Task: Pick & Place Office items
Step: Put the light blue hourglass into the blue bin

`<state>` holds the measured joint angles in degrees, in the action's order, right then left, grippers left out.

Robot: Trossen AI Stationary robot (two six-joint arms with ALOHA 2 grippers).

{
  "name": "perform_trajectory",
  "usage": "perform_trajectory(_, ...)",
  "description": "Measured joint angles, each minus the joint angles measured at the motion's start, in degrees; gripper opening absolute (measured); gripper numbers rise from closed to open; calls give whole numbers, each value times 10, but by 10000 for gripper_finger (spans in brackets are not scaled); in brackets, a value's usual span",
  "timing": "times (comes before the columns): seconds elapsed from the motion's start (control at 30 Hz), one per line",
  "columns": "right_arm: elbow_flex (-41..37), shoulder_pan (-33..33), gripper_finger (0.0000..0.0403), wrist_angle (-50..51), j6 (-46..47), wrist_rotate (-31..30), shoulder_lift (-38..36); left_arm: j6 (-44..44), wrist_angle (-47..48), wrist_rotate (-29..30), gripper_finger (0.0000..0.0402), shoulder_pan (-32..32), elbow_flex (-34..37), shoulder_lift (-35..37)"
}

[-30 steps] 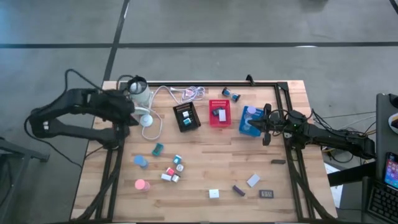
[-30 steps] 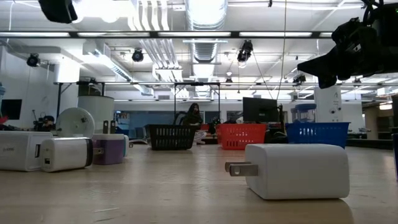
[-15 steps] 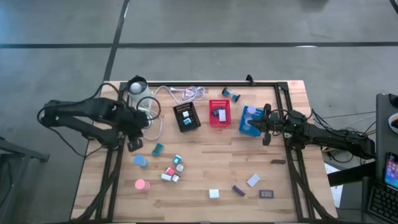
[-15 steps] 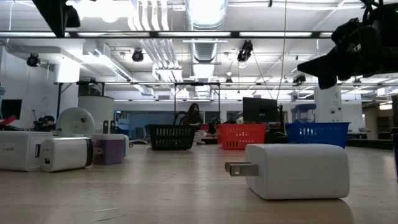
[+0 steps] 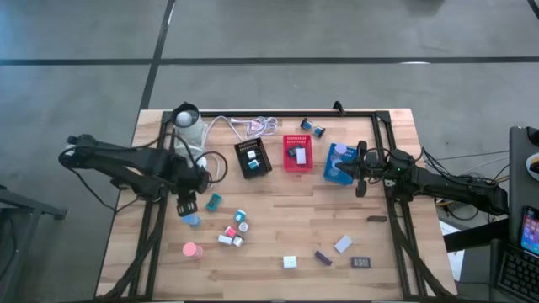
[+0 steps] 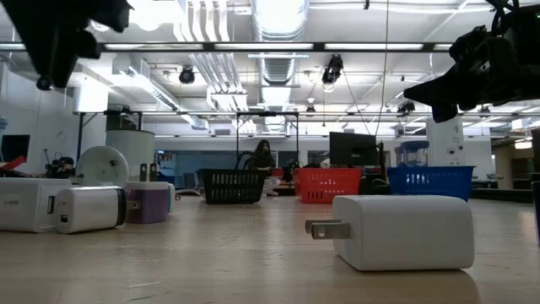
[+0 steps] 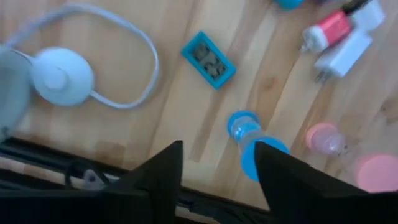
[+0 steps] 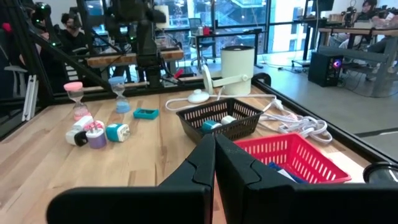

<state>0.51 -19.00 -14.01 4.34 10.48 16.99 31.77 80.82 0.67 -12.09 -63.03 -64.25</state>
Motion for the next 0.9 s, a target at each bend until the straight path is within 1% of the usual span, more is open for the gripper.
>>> perform_trajectory(0.17, 0, 0, 8, 1, 0, 0, 0, 0, -34, -42, 264, -18, 43, -1)
perform_trajectory(0.33, 0, 0, 8, 1, 0, 0, 0, -1, -51, -58, 293, -32, 52, 0)
perform_trajectory(0.47, 0, 0, 8, 1, 1, 0, 0, 32, -74, -58, 300, -47, 52, 0)
perform_trajectory(0.63, 0, 0, 8, 1, 2, 0, 0, 78, -80, -56, 298, -79, 55, -5)
perform_trajectory(0.8, 0, 0, 8, 2, 2, 0, 1, 126, -104, -56, 300, -121, 85, -5)
perform_trajectory(0.9, 0, 0, 8, 2, 2, 0, 1, 132, -113, -52, 298, -130, 106, -5)
